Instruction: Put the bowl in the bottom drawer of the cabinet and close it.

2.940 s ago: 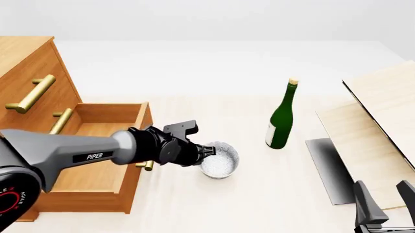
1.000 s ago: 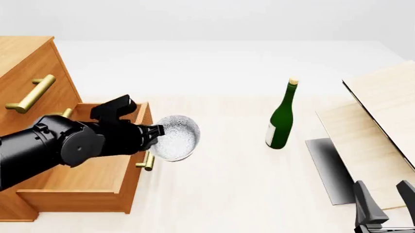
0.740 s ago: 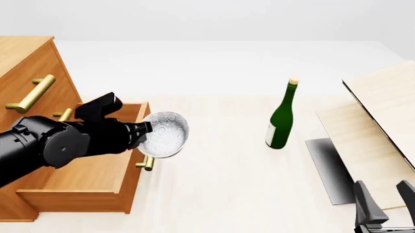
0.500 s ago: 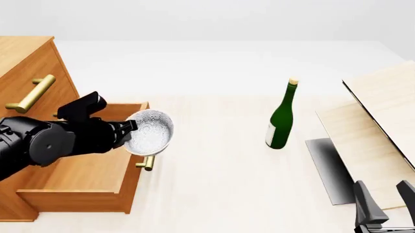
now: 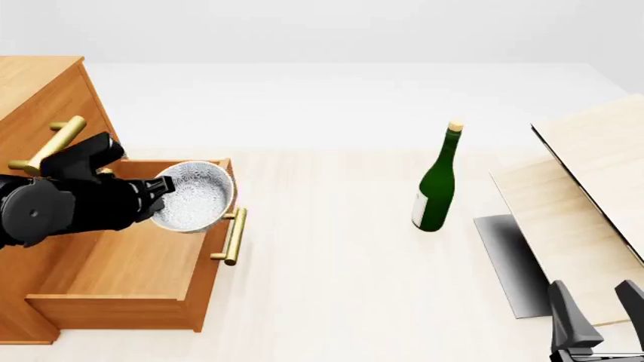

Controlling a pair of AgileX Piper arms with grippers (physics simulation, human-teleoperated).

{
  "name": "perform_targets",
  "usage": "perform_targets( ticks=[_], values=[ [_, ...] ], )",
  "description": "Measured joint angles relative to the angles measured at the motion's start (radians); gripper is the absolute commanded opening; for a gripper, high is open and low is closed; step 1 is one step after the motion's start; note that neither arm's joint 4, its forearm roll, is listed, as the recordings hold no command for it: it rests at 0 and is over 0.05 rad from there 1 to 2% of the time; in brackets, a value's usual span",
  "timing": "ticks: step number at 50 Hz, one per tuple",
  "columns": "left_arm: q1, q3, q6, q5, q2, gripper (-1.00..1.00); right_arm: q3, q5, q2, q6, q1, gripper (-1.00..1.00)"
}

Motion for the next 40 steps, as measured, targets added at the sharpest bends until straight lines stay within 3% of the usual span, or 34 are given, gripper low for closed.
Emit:
perform_targets(
  ticks=[40],
  values=[
    [0.188, 0.030, 0.027, -0.026, -0.003, -1.00, 0.000, 0.000, 0.000, 0.000, 0.000, 1.00]
  ],
)
